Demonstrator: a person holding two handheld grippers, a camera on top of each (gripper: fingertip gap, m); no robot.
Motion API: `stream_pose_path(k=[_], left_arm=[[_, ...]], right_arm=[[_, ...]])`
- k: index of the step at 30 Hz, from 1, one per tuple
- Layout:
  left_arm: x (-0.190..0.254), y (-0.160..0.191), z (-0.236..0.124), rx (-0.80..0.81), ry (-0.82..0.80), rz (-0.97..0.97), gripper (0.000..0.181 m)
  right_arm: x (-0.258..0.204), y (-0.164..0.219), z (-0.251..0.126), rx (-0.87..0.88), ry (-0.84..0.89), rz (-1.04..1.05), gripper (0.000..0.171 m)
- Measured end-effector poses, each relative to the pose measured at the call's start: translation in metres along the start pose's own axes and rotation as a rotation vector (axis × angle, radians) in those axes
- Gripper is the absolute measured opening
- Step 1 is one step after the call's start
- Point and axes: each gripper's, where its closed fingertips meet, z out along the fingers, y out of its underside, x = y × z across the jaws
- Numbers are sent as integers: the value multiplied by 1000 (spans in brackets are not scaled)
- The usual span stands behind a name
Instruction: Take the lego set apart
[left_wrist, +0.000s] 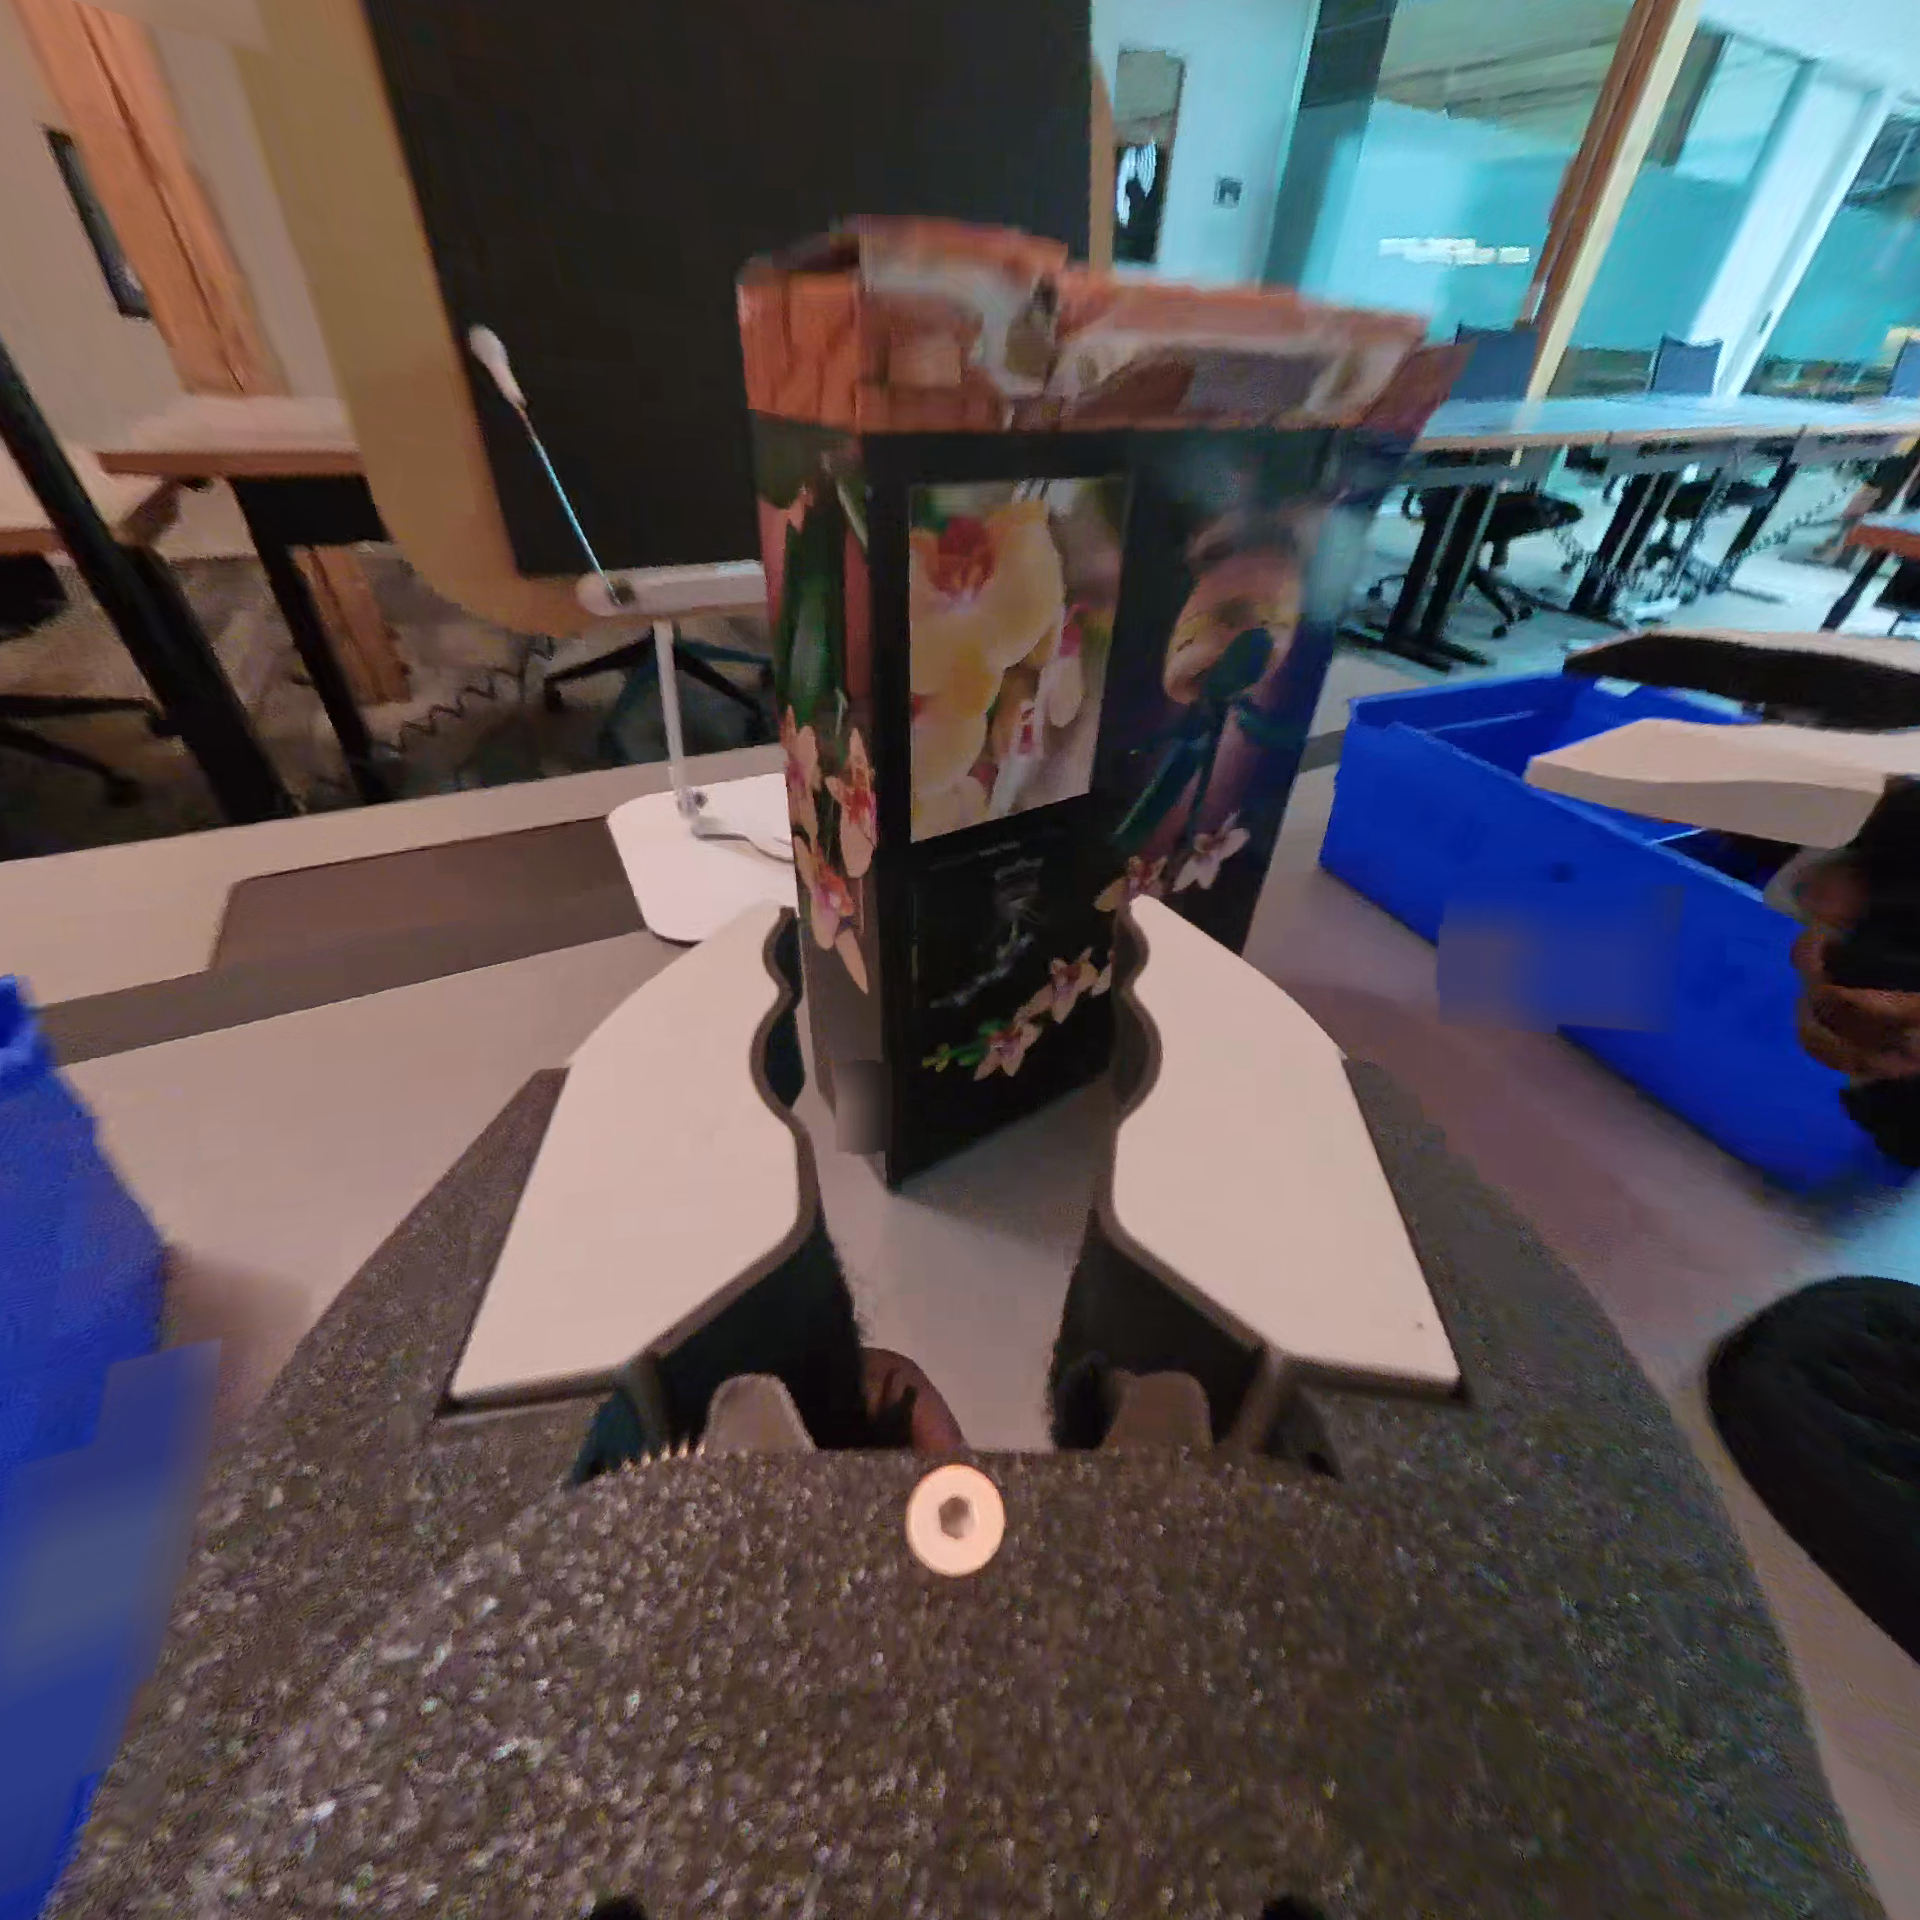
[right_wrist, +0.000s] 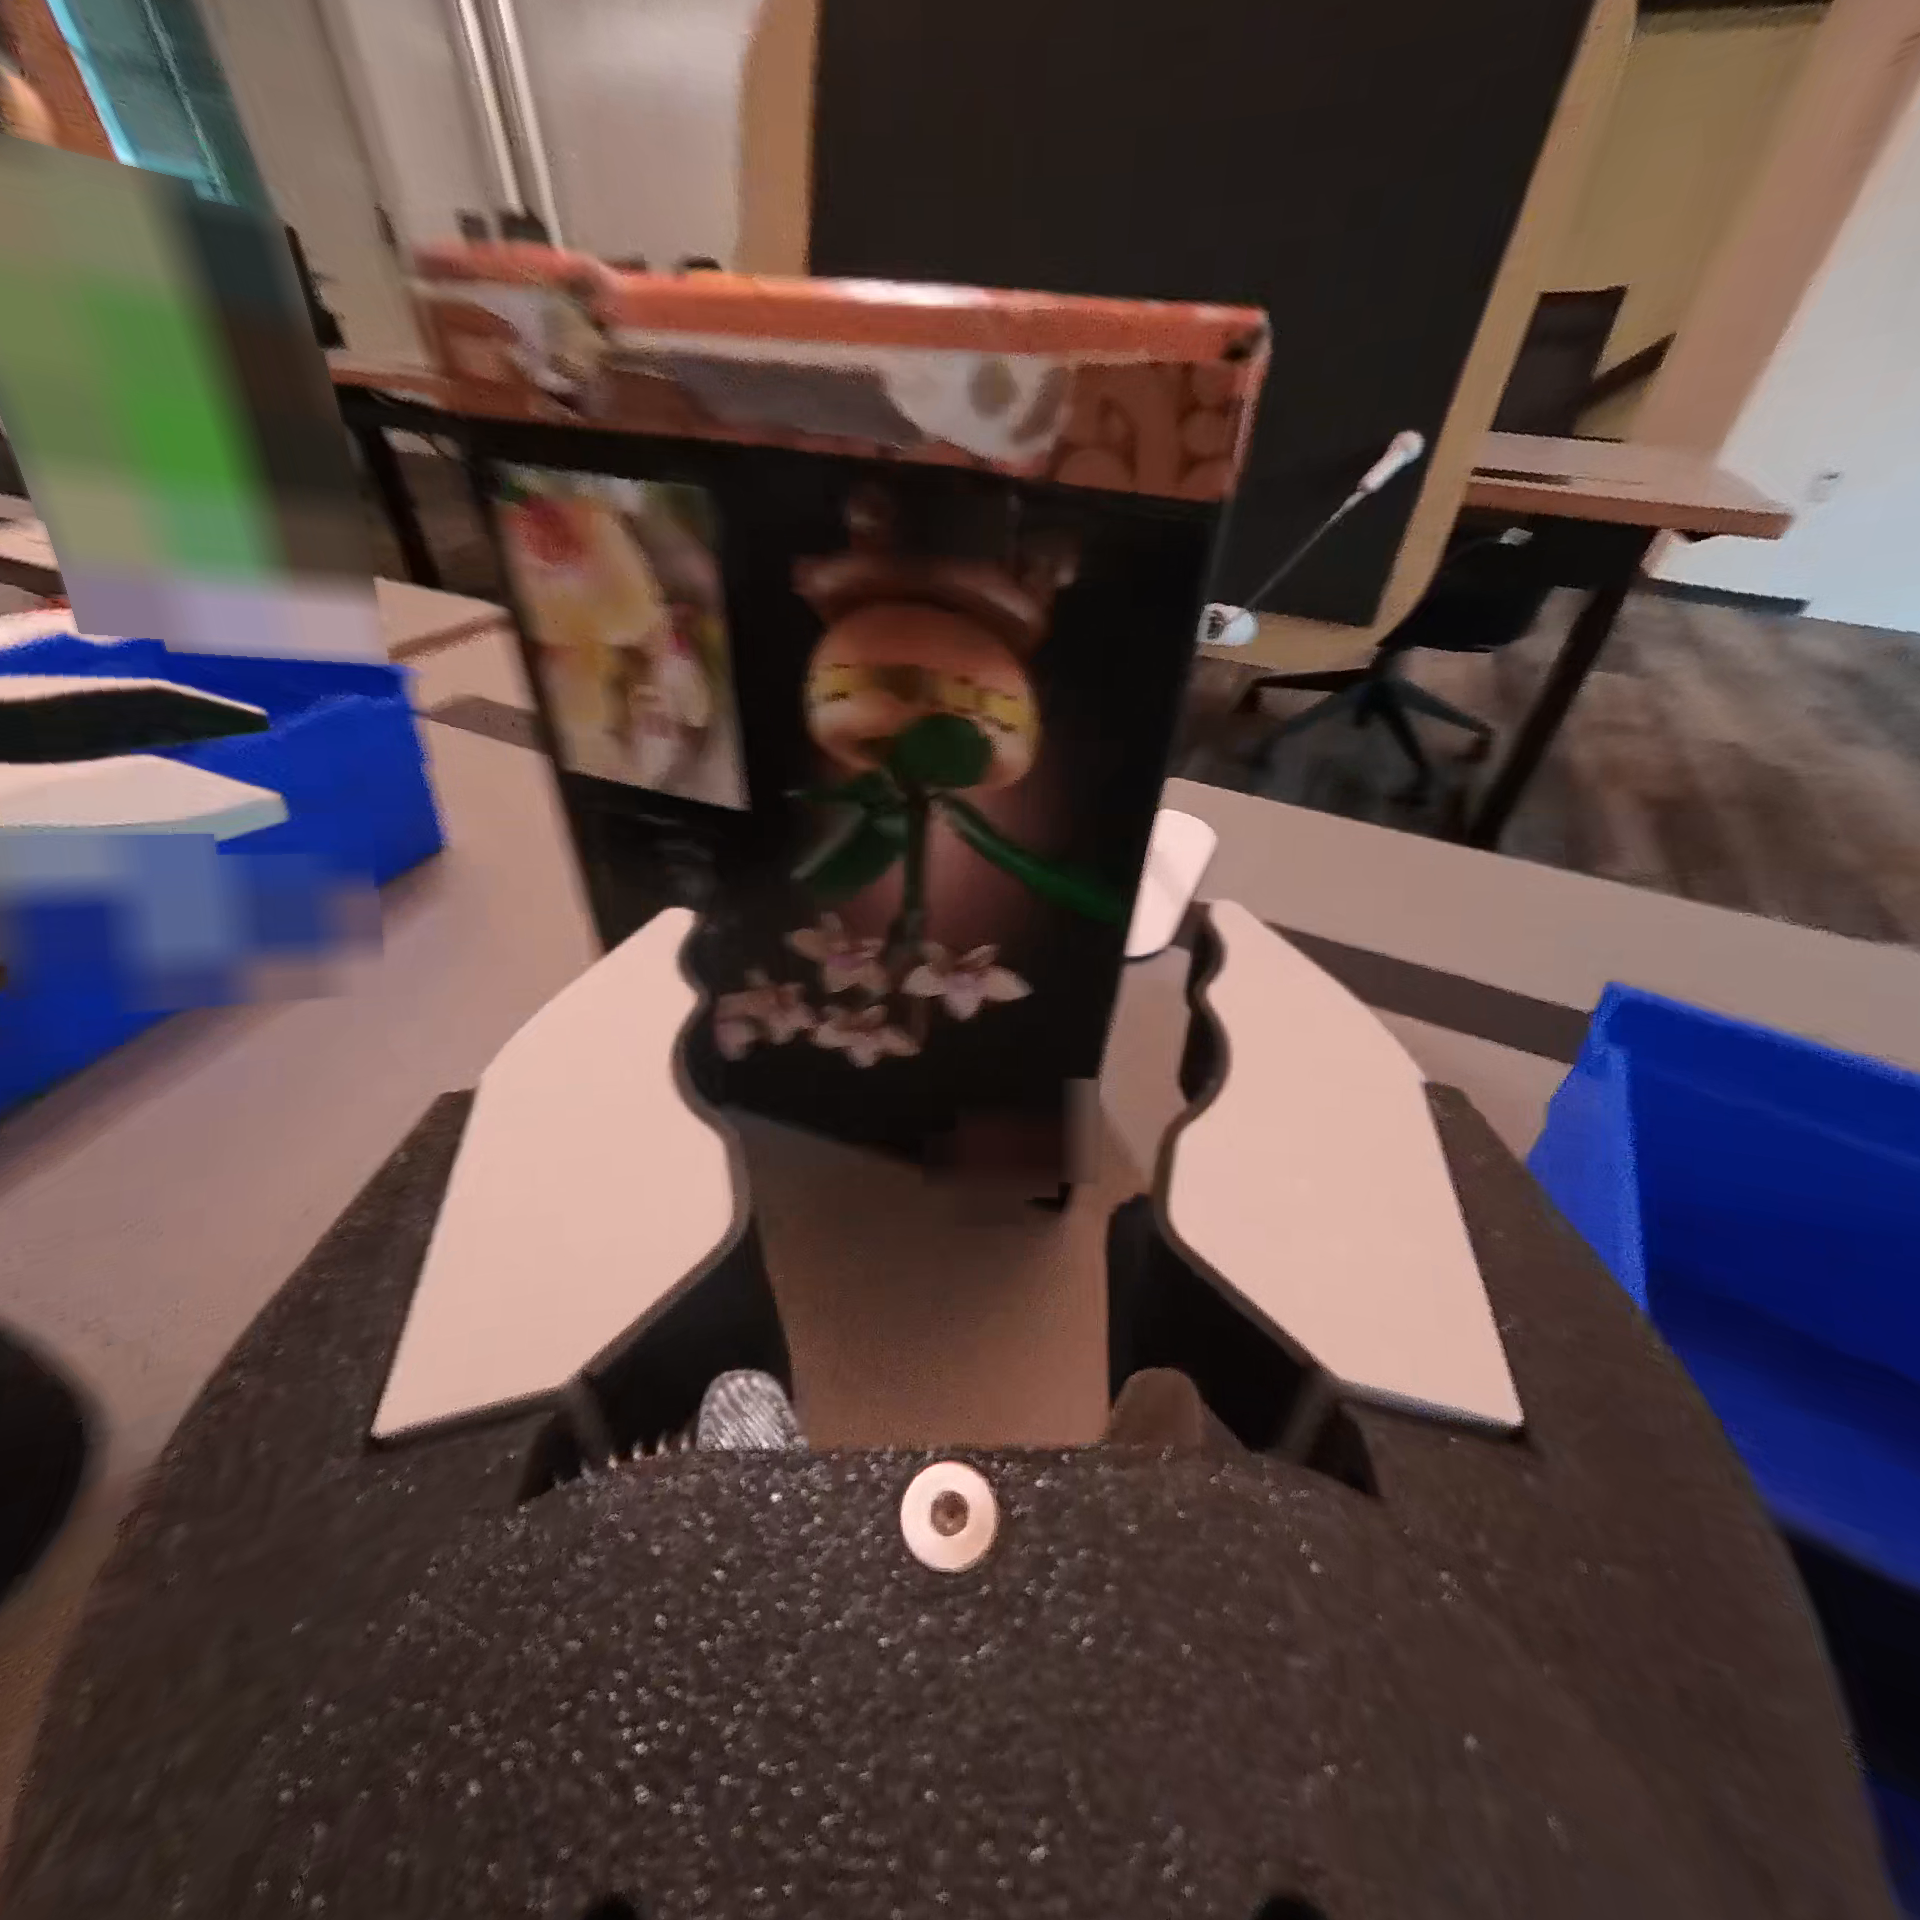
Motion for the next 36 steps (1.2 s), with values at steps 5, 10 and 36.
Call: stream_pose_path(k=[5,10,36], left_arm=[[-9,16,59,-63,5,57,71],[-16,28,82,-108,9,122,68],[-17,30,82,-79,63,165,60]], right_arm=[[25,21,55,-41,-41,-89,106],[26,33,77,-60,-109,-123,102],[4,39,72,-54,-74,-138,81]])
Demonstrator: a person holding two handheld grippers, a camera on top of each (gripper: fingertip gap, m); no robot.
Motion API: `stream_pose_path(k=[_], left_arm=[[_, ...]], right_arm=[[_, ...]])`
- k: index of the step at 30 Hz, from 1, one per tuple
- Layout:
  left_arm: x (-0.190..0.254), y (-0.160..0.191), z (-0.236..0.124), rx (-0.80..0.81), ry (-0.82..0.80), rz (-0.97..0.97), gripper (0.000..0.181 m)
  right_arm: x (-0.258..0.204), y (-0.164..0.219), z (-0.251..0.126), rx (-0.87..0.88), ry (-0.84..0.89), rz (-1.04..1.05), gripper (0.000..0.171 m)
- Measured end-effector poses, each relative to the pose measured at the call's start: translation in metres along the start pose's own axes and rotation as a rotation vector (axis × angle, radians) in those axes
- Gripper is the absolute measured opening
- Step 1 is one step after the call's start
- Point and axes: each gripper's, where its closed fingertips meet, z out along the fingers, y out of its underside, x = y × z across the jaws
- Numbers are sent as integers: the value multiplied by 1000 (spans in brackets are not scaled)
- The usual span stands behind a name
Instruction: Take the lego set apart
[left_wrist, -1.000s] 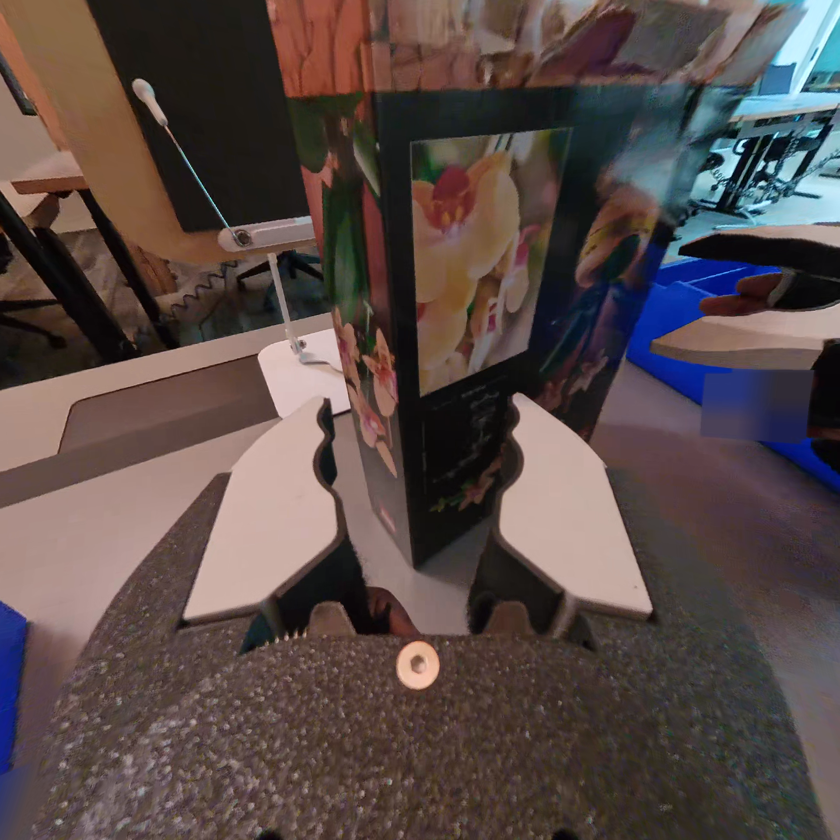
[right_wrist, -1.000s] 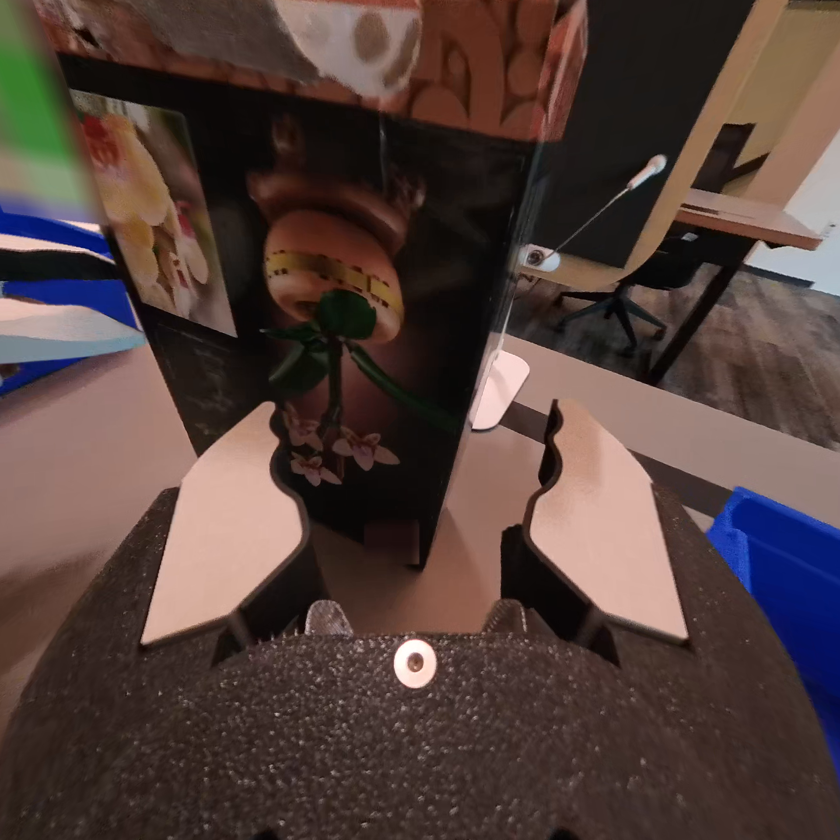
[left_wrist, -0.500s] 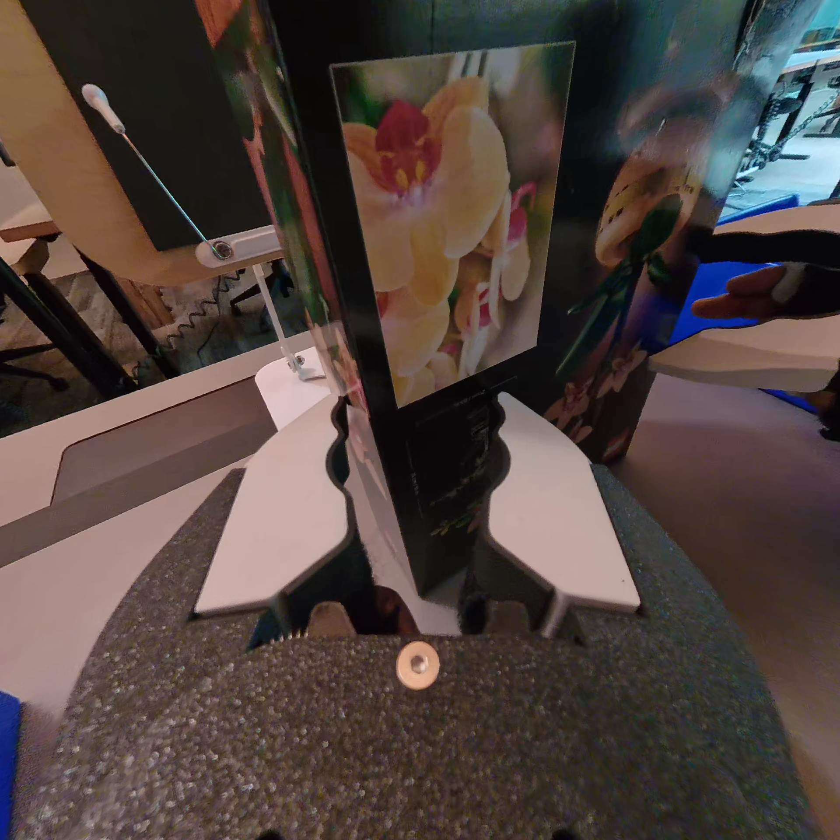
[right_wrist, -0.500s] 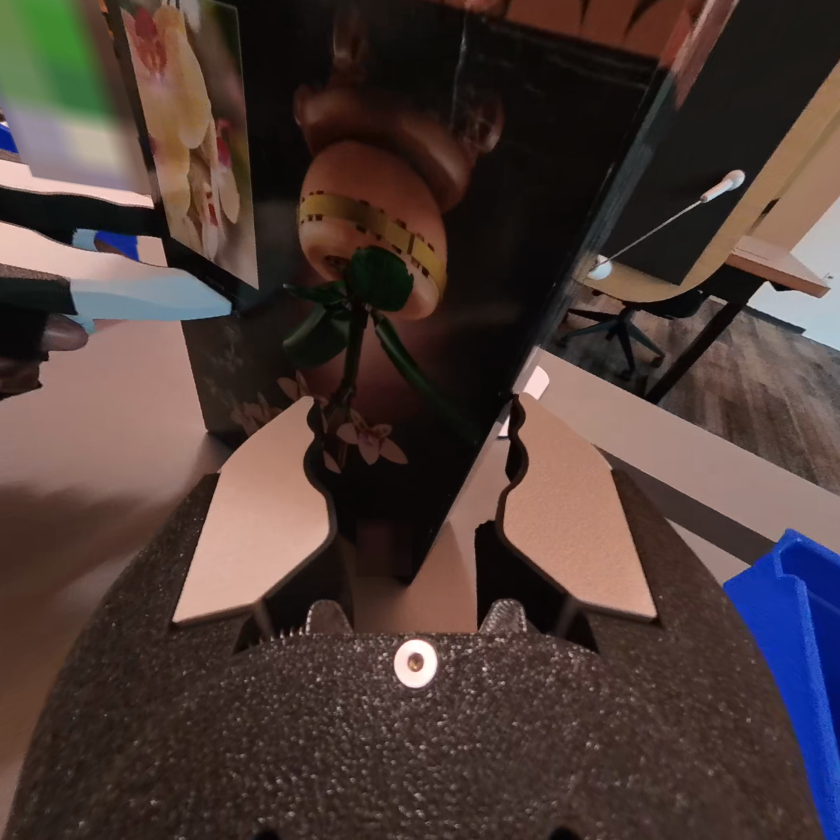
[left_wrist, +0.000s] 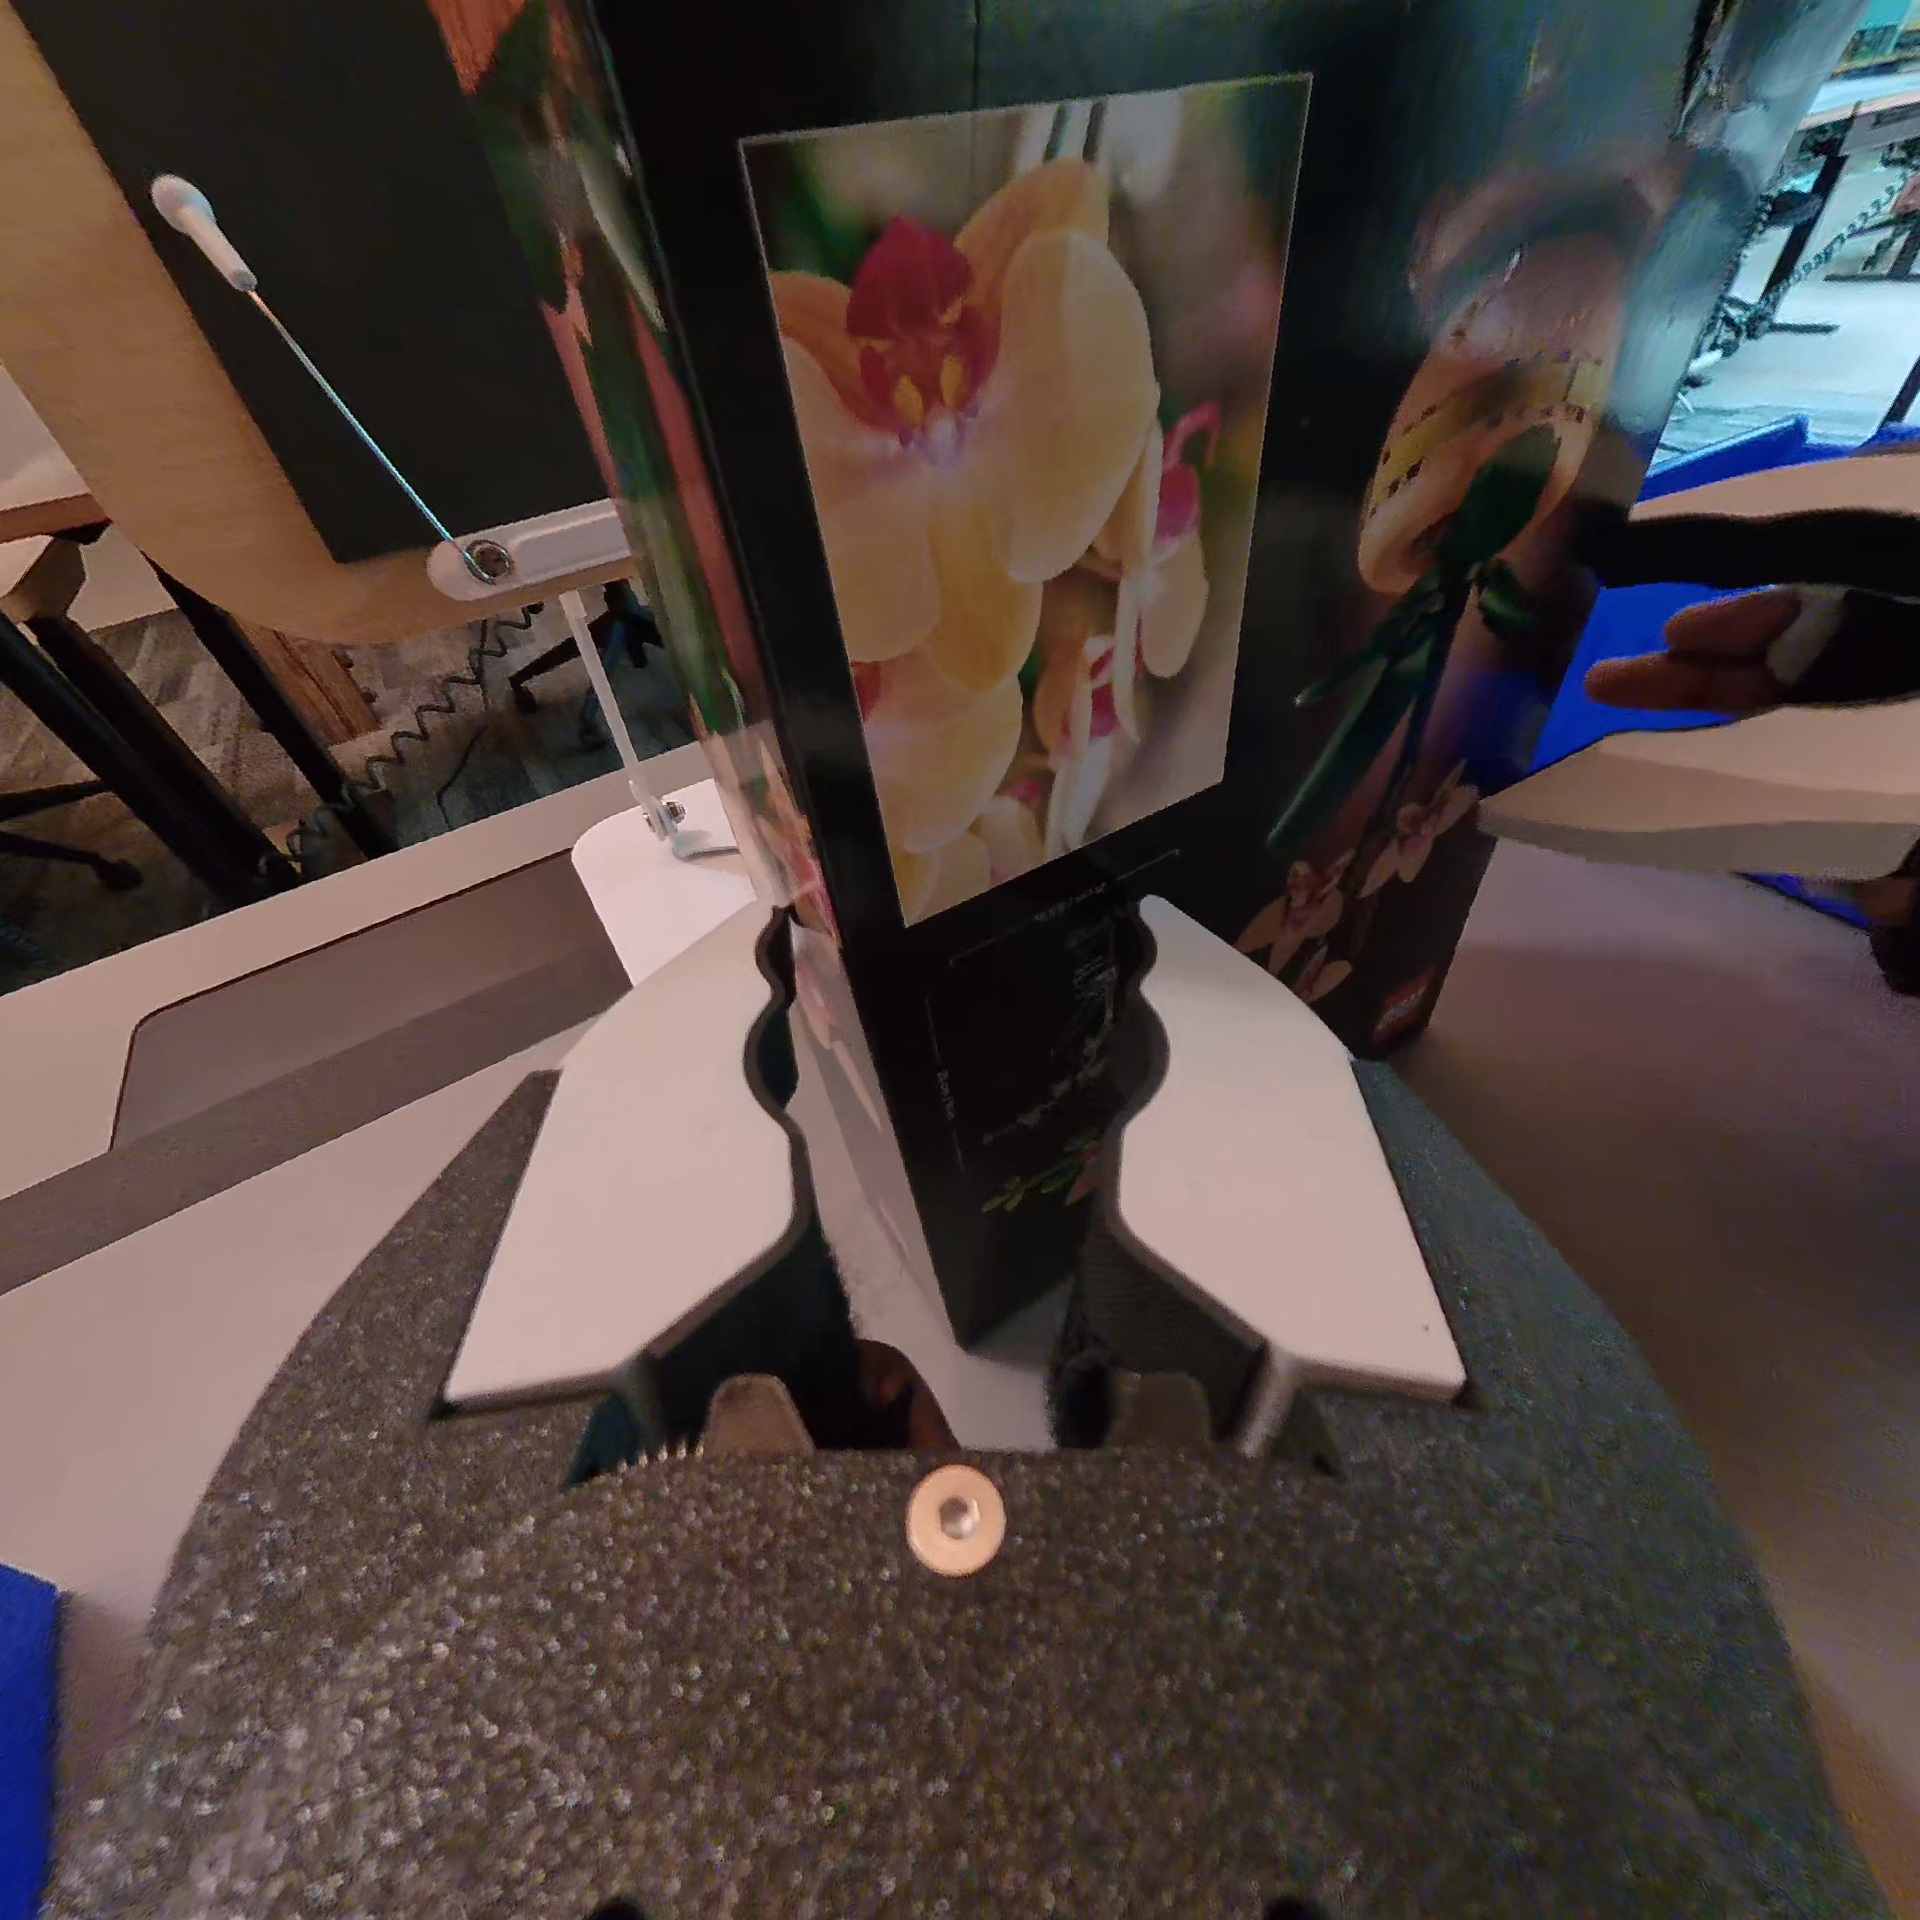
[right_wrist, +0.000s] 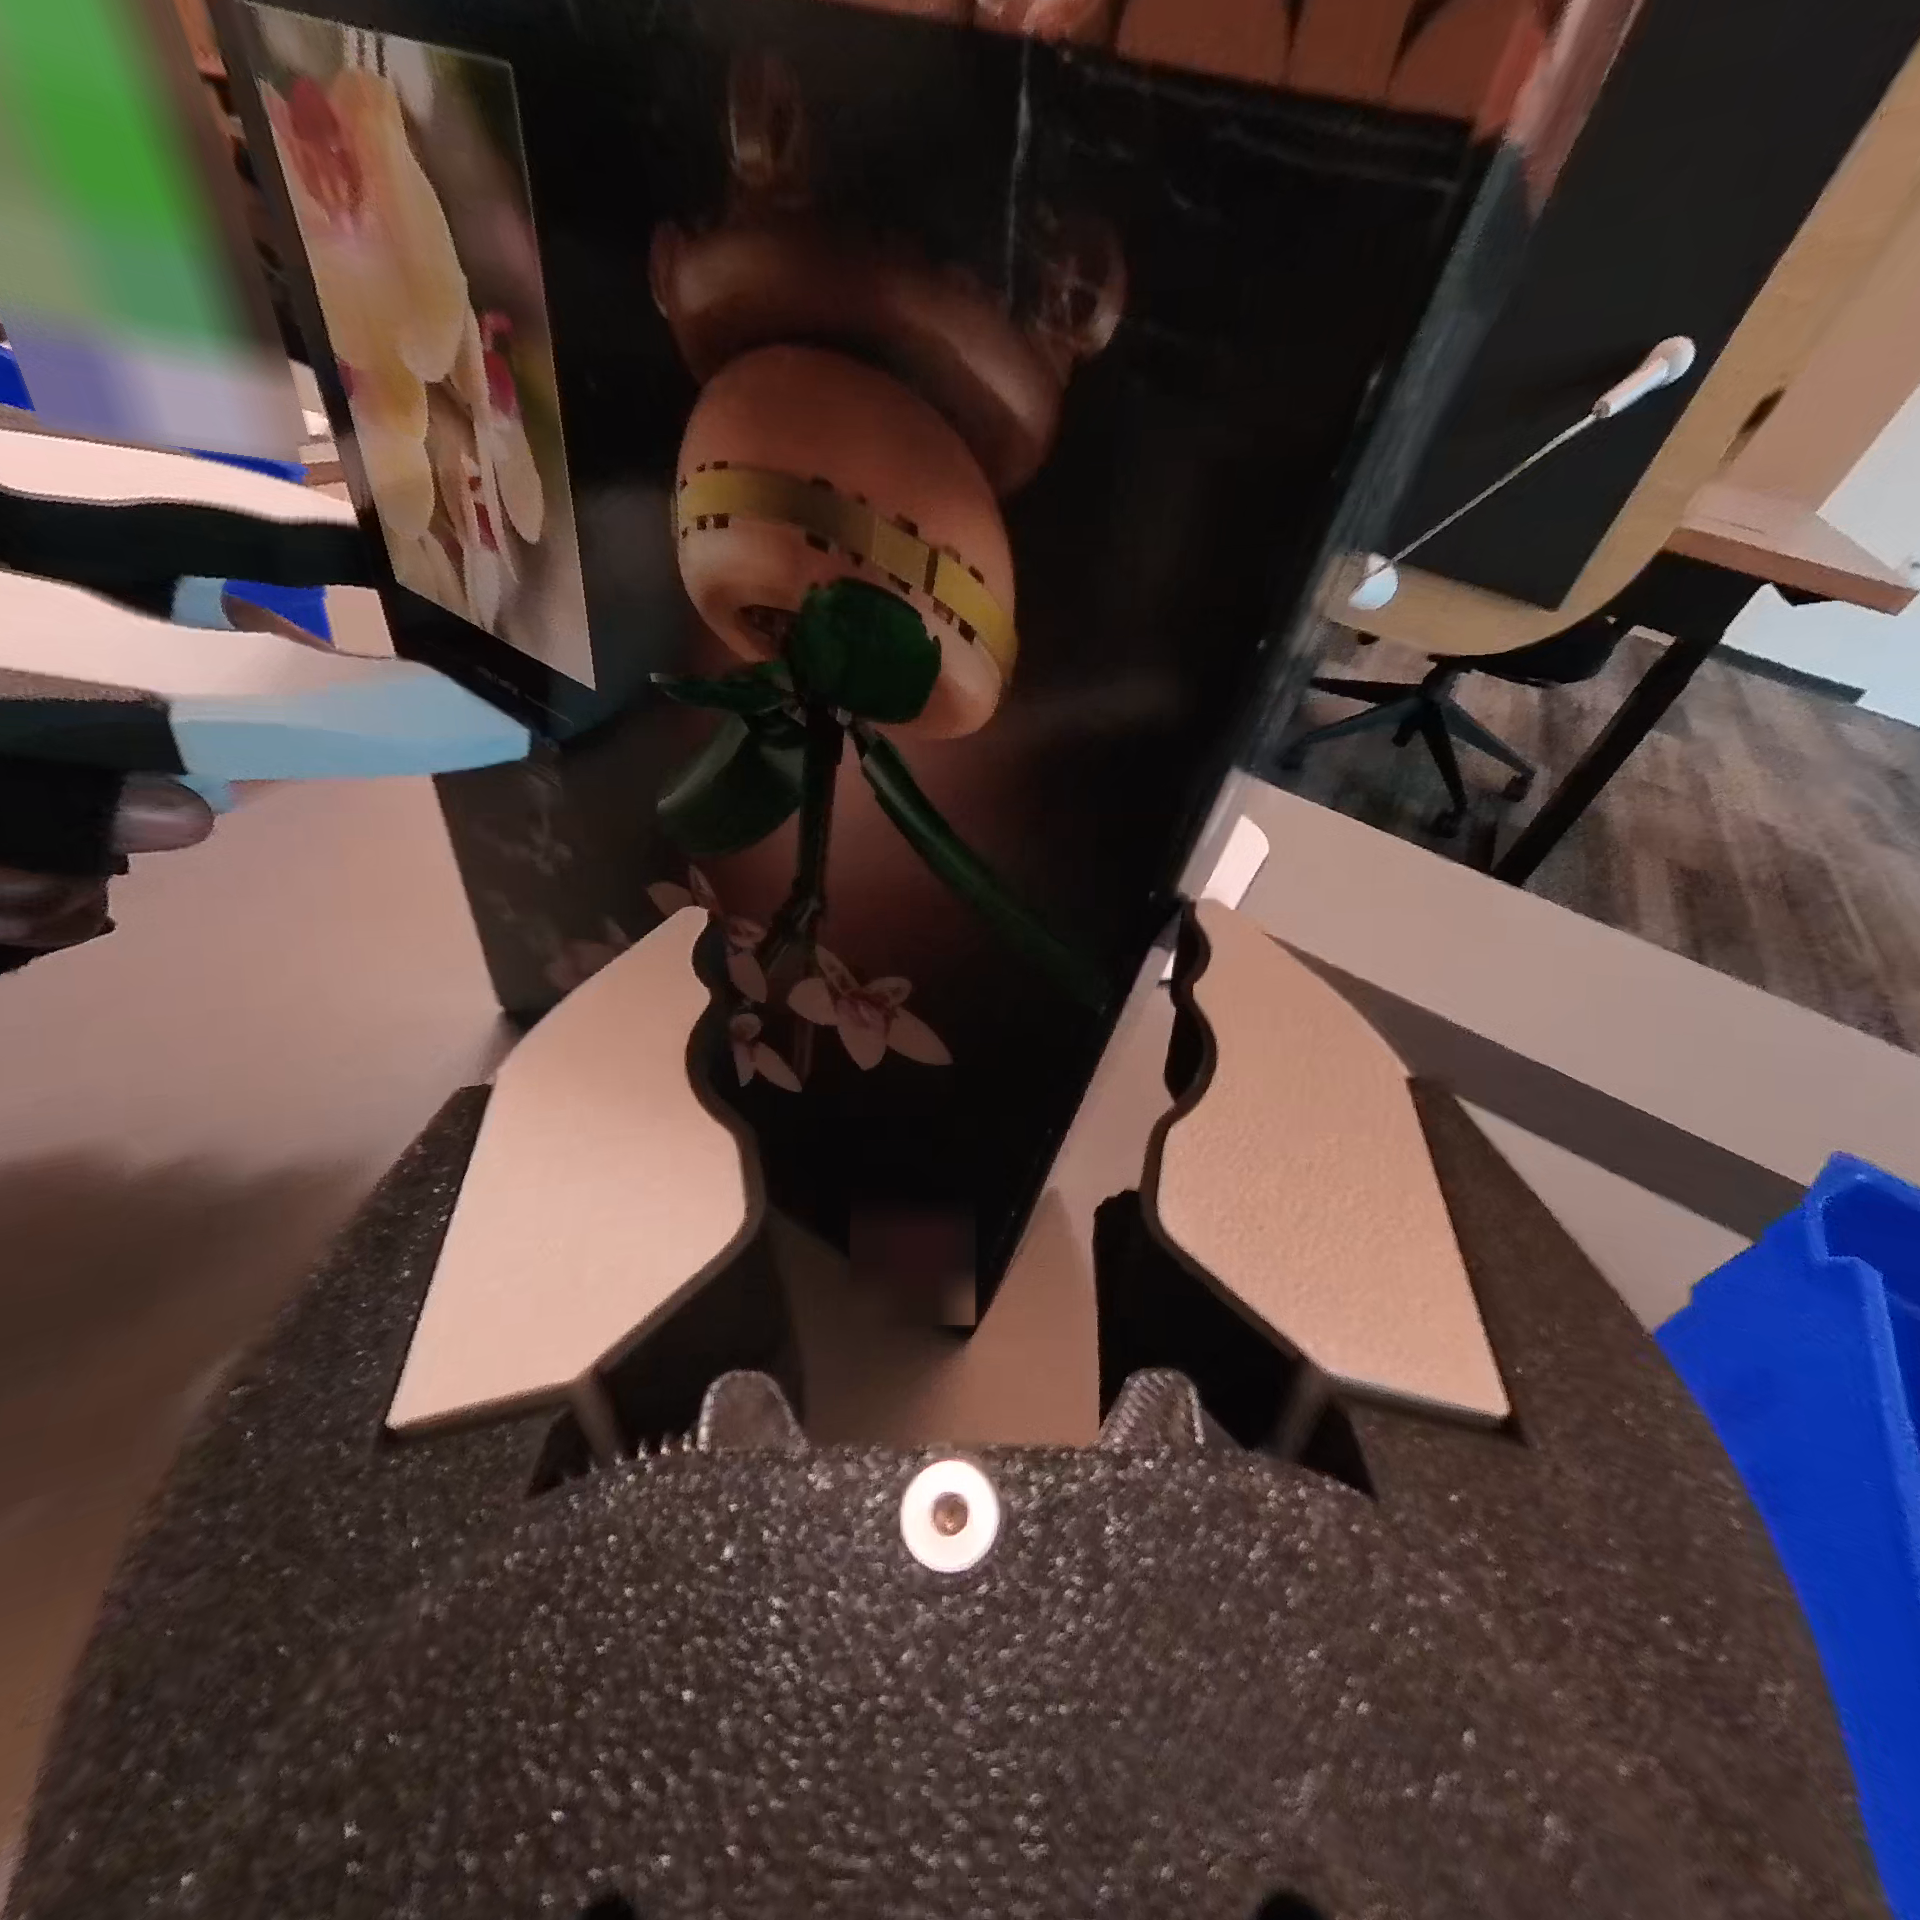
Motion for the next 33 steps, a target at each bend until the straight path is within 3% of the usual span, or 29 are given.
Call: stream_pose_path(k=[5,9,19,26,33], left_arm=[[-6,-5,-34,-2,-155,-27,78],[-1,-11,-83,17,-318,-39,96],[46,3,-183,18,-407,-88,143],[65,18,-246,-5,-464,-71,146],[66,19,-302,-14,-499,-91,142]], right_arm=[[16,-10,-32,24,153,79,99],[15,-10,-77,22,315,139,100],[-21,23,-170,-43,430,146,132],[-41,40,-222,-84,494,113,135],[-55,27,-258,-68,505,123,132]])
